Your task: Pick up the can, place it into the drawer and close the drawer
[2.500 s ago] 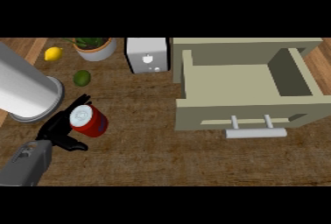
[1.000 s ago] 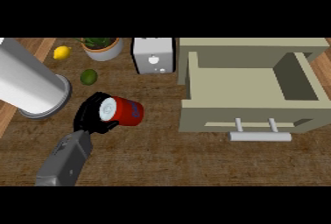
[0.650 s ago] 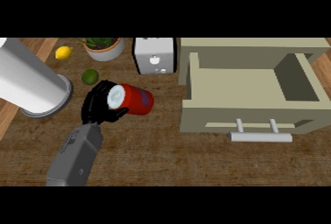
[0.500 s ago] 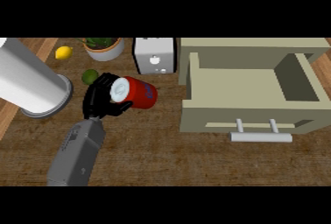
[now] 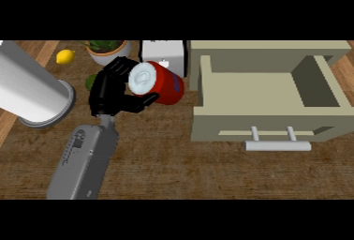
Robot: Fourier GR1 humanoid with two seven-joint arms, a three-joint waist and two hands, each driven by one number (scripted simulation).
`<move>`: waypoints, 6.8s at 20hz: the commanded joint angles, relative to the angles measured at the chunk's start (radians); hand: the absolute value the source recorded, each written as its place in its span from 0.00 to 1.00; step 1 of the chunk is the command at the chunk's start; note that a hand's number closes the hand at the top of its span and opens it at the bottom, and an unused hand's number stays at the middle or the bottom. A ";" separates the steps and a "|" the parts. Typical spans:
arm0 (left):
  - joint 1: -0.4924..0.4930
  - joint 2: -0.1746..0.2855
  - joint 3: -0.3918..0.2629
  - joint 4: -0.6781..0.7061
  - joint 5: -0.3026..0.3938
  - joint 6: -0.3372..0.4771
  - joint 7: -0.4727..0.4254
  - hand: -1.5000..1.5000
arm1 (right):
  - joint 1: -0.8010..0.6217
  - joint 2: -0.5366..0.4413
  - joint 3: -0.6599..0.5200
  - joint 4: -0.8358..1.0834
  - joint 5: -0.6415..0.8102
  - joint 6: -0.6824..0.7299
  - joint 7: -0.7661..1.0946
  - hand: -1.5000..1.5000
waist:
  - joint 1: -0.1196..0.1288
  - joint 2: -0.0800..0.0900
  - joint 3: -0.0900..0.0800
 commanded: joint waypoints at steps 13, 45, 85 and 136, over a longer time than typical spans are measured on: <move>-0.281 -0.003 -0.176 -0.055 -0.043 0.320 0.225 1.00 | -0.062 -0.059 -0.017 0.026 -0.034 -0.046 0.053 0.00 | -0.016 0.008 -0.001; -0.866 -0.003 -0.402 0.638 0.404 0.513 0.009 1.00 | -0.141 -0.023 0.072 -0.039 0.037 -0.066 0.092 0.00 | -0.068 0.018 0.000; -0.887 -0.003 -0.618 0.756 0.748 0.613 -0.231 0.00 | -0.245 -0.095 0.059 -0.135 0.276 0.030 -0.061 0.00 | -0.088 0.029 0.000; -0.695 0.305 -0.622 0.378 0.605 0.658 0.026 0.00 | -1.213 -0.132 0.664 1.498 1.807 -0.835 -0.350 0.00 | 0.047 0.016 0.000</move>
